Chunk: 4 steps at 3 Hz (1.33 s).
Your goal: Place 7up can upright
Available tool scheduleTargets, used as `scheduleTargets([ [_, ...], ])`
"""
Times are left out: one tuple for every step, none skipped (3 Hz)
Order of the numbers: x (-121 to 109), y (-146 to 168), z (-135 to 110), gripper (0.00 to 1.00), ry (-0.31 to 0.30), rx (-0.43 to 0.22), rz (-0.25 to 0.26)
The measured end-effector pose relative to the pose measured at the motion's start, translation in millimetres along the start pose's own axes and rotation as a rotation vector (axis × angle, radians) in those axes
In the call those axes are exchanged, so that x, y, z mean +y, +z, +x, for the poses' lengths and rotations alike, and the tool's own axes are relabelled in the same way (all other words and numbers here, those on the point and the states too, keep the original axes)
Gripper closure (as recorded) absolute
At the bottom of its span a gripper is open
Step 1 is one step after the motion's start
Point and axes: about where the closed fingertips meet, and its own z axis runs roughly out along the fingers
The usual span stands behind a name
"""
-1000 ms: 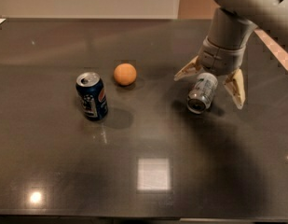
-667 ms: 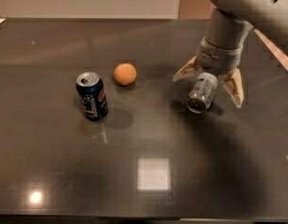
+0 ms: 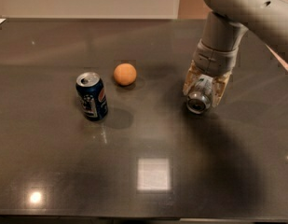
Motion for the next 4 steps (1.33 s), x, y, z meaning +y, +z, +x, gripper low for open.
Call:
scheduleTargets([
  [1,3,2,0.63,0.002,0.0,-0.008],
  [-3,-1,0,0.87,0.025,0.023,-0.014],
  [-12,-17,-8,1.0,0.121,-0.013,0.021],
  [-29,-37,-15,1.0,0.239,-0.088,0.1],
])
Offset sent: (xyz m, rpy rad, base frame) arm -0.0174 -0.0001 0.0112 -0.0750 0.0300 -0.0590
